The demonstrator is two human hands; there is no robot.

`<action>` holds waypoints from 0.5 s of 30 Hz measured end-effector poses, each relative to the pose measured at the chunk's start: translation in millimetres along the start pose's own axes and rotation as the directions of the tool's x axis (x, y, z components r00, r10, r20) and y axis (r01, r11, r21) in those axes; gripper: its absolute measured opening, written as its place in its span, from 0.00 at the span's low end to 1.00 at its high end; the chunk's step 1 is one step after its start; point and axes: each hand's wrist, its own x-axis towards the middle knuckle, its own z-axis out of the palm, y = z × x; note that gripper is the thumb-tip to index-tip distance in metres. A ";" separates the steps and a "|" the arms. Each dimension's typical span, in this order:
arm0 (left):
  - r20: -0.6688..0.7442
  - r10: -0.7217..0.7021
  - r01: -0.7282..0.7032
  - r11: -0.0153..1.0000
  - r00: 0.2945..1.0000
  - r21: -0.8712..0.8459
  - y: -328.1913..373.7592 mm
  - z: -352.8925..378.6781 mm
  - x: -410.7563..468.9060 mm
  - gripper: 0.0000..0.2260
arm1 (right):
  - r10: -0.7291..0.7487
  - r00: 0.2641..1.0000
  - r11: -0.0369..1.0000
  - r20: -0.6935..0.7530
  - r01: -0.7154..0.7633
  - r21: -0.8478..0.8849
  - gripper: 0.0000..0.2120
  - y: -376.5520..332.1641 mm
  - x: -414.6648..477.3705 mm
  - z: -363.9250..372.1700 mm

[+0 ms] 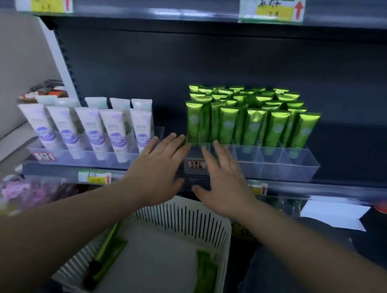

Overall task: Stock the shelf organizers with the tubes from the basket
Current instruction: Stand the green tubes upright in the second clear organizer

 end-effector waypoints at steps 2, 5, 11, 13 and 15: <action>0.028 -0.017 0.017 1.000 0.999 0.002 -7.0 6.2 -17.6 0.34 | -0.016 1.000 1.000 0.010 0.016 0.024 0.42 -8.3 -4.6 11.9; 0.053 -0.031 0.030 0.999 0.998 0.014 -18.4 15.7 -38.7 0.34 | -0.035 0.999 0.997 0.038 0.033 0.066 0.42 -16.4 -9.2 27.9; 0.124 -0.076 0.081 0.996 0.989 -0.035 -36.6 40.3 -75.1 0.33 | -0.067 0.991 0.995 0.114 0.058 0.078 0.42 -24.7 -18.4 59.6; 0.156 -0.099 0.108 0.993 0.983 -0.053 -41.9 51.8 -84.3 0.32 | -0.063 0.986 0.995 0.151 0.050 0.091 0.42 -25.1 -21.7 70.1; 0.180 -0.110 0.121 0.991 0.978 -0.054 -46.5 64.0 -92.4 0.32 | -0.062 0.981 0.994 0.186 0.044 0.097 0.41 -24.1 -24.2 80.1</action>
